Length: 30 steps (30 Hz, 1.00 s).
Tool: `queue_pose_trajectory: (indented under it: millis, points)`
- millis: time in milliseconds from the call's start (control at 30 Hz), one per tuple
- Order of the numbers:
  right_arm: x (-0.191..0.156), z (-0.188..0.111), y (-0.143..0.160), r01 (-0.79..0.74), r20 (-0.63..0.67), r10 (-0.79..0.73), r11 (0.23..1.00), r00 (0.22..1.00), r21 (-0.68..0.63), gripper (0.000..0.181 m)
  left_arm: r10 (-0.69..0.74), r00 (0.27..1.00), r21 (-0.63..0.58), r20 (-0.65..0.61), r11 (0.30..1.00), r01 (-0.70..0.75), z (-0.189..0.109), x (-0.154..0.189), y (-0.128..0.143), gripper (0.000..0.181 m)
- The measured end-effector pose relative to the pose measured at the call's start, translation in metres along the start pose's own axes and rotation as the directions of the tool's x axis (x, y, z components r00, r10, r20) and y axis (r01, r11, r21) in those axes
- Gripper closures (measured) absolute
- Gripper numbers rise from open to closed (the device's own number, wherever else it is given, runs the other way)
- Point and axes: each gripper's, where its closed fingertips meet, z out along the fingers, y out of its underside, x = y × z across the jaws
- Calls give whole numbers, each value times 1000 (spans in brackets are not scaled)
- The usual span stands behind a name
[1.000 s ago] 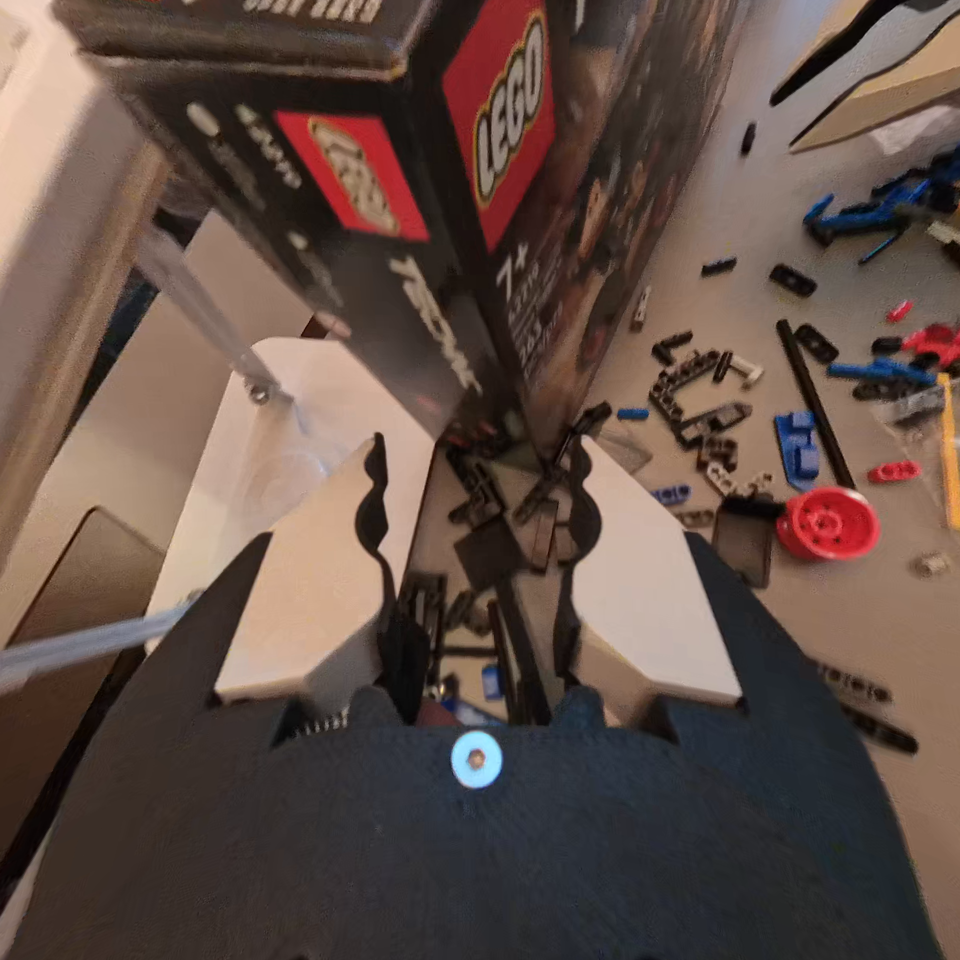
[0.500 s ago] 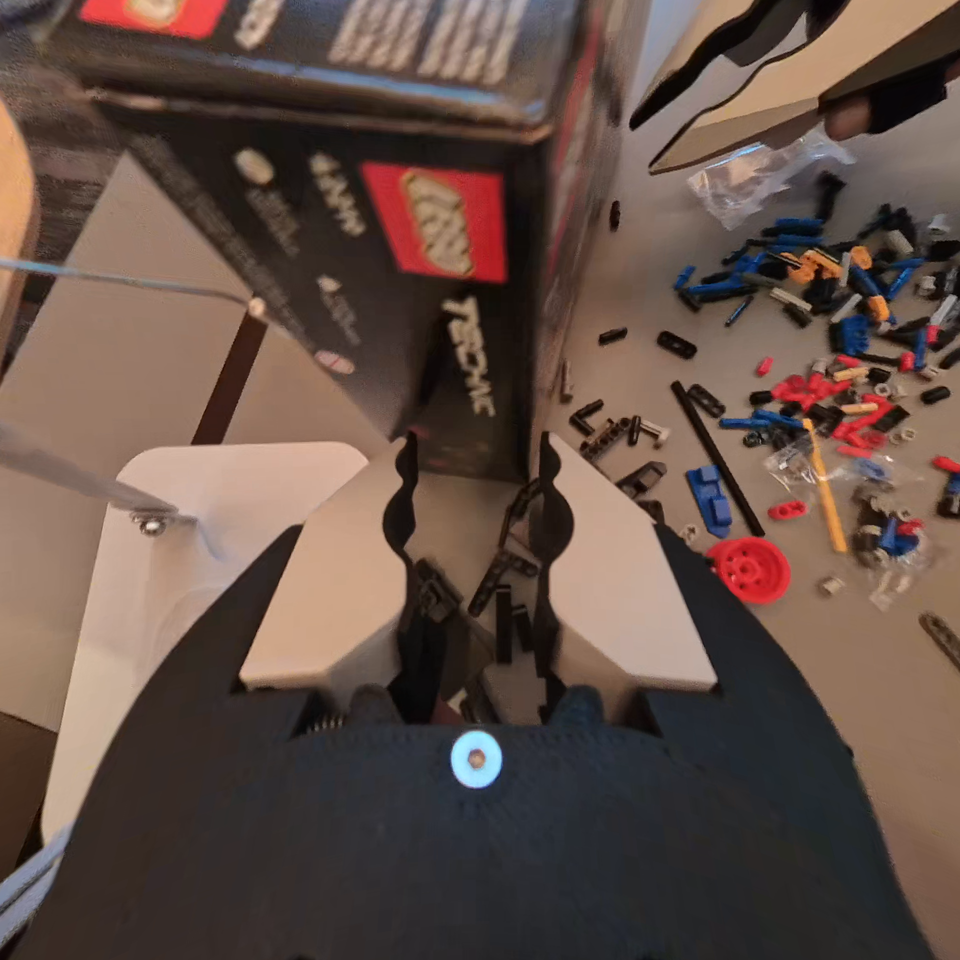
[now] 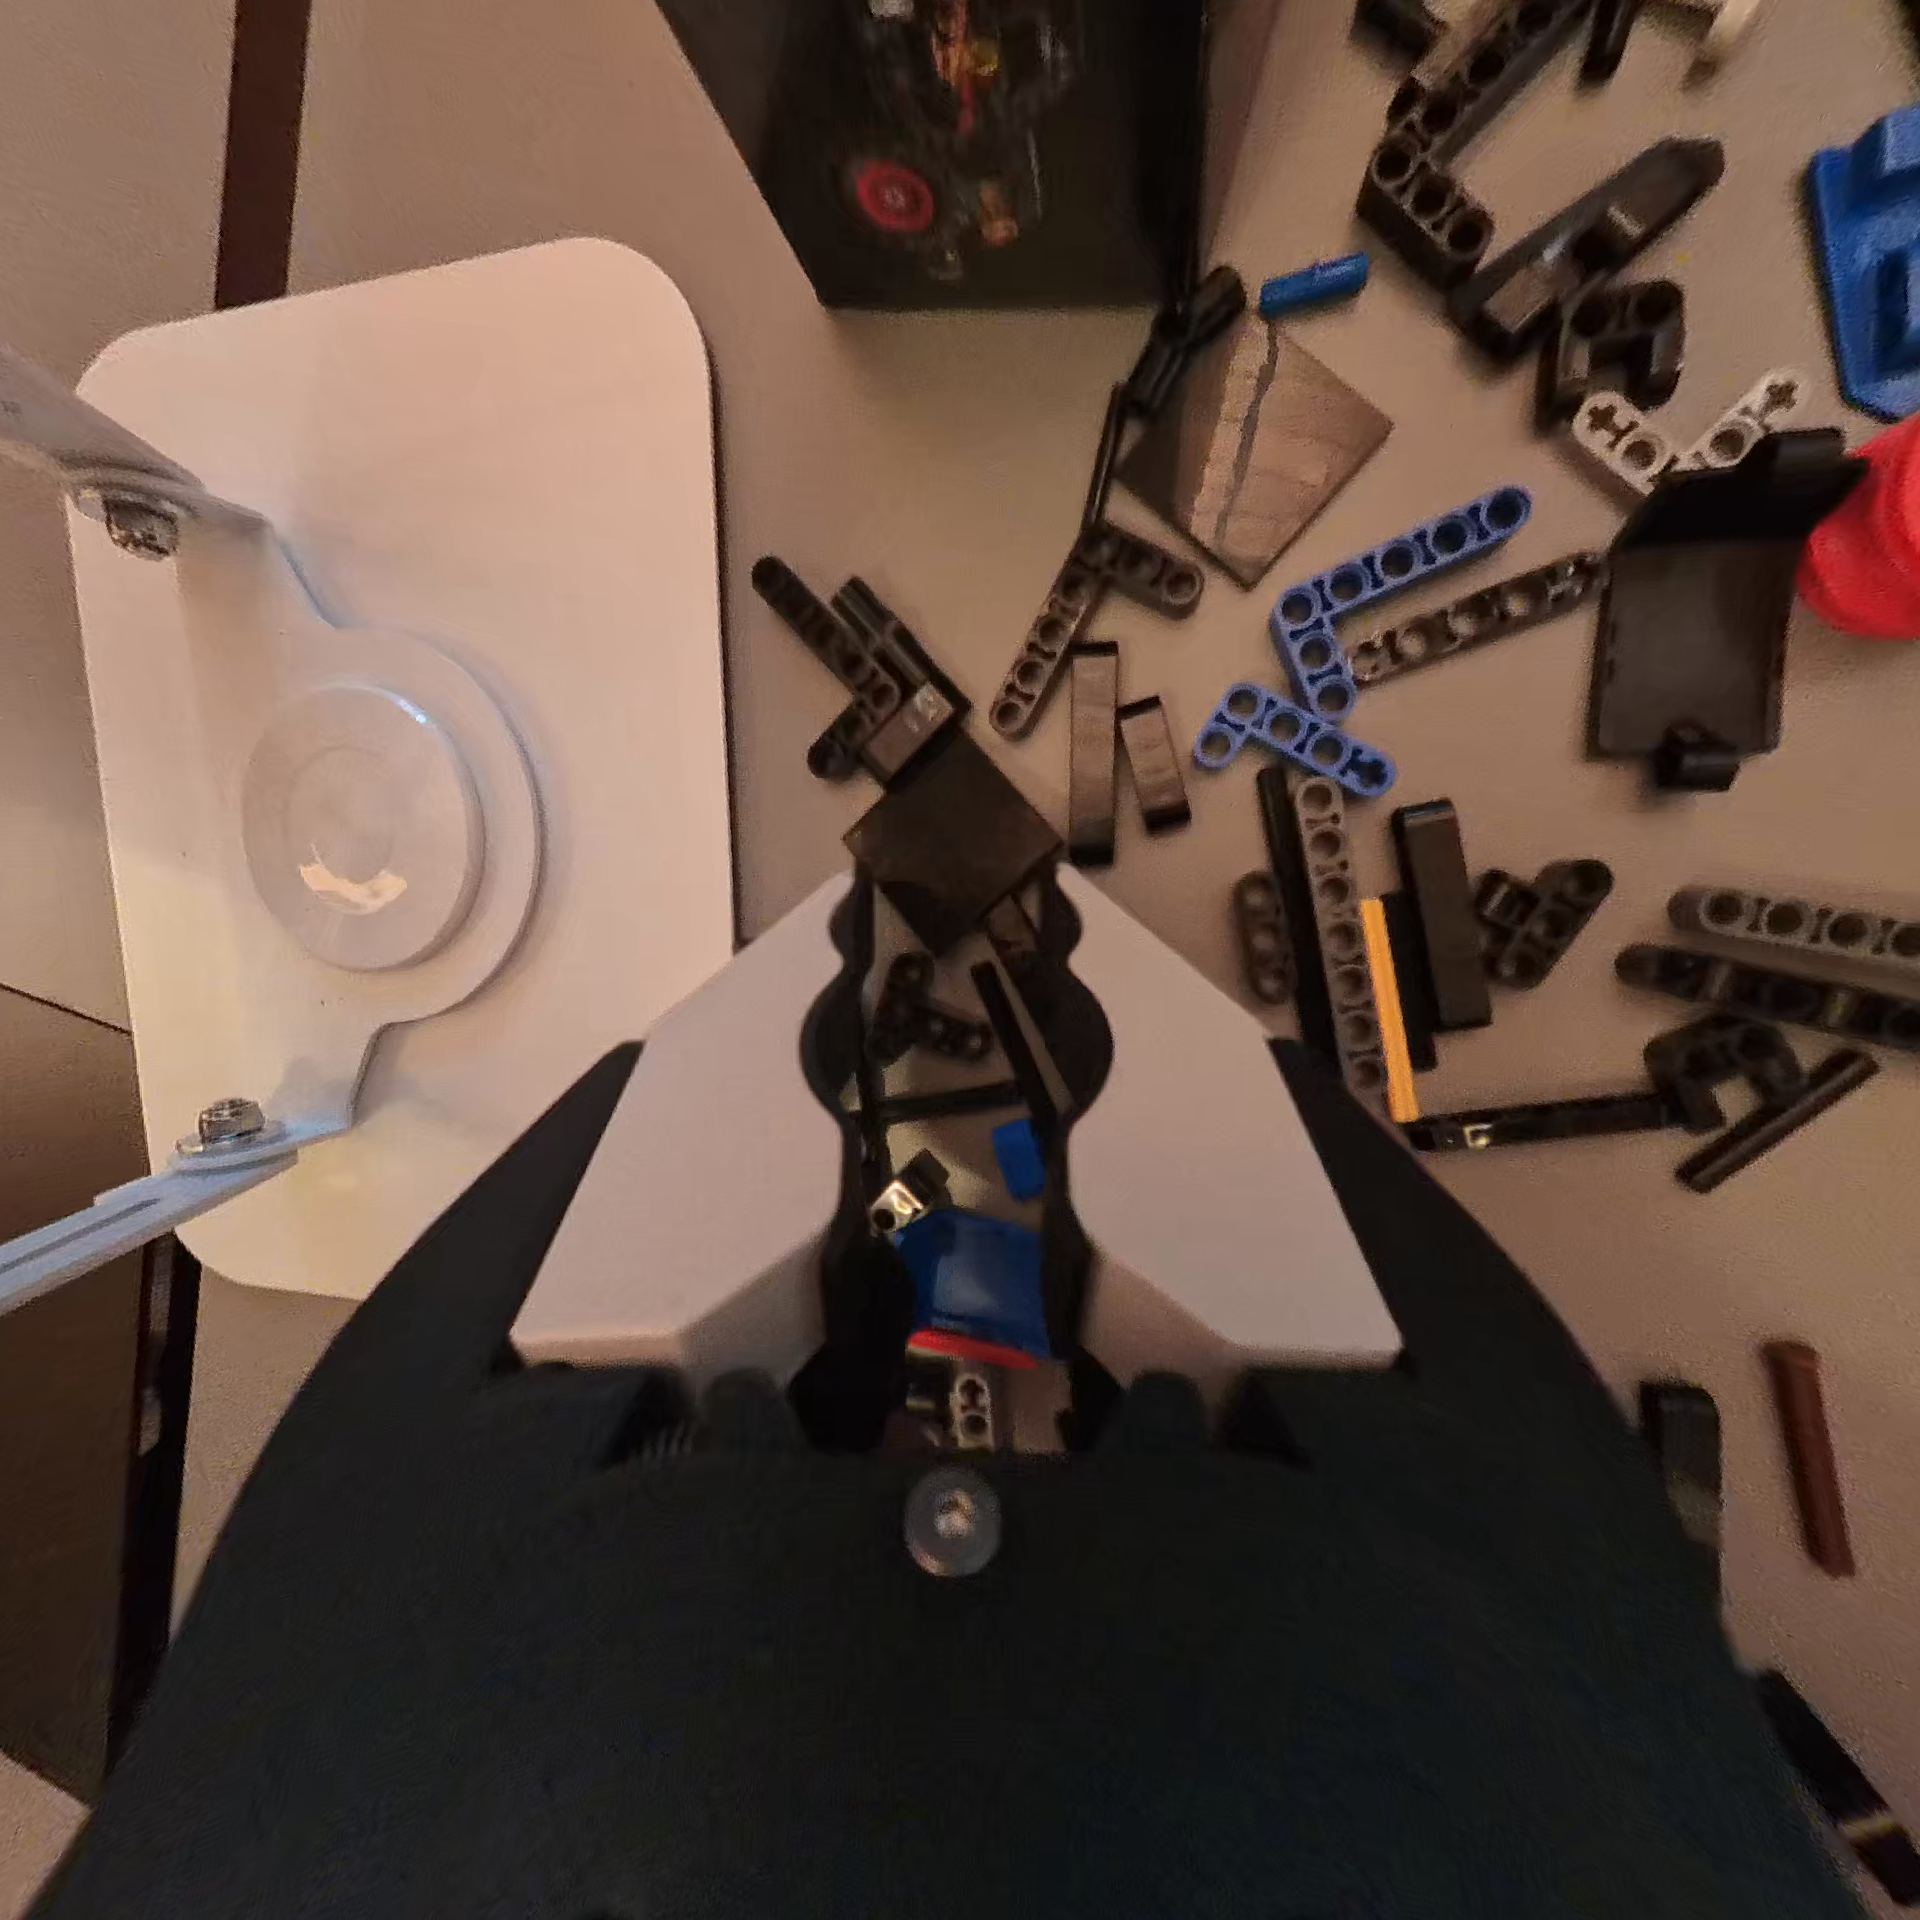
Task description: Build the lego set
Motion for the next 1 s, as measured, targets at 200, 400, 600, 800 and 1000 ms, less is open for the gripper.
queue_pose_trajectory:
  millis: [200, 400, 600, 800, 1000]
  points:
    - [-2, 0, 0, 5, 1, -5, 1000, 1000, -2, 163, 9, 999, 34, 37, 999, -11, 1, -5, -5, 168]
    - [-2, -2, -2, 8, 3, -8, 1000, 1000, 3, 163, 5, 999, 38, 53, 999, -7, -10, -4, 0, 181]
    - [-5, -2, -2, 13, 7, -13, 1000, 1000, 0, 163, -18, 999, 26, 46, 1000, 17, -31, 3, 15, 181]
    - [-5, -1, -1, 21, 12, -21, 1000, 1000, -5, 163, -44, 999, -32, 21, 998, 45, -54, 18, 41, 180]
    - [-8, 0, -1, 27, 19, -27, 1000, 999, -8, 163, -52, 998, -93, -47, 995, 48, -65, 47, 66, 181]
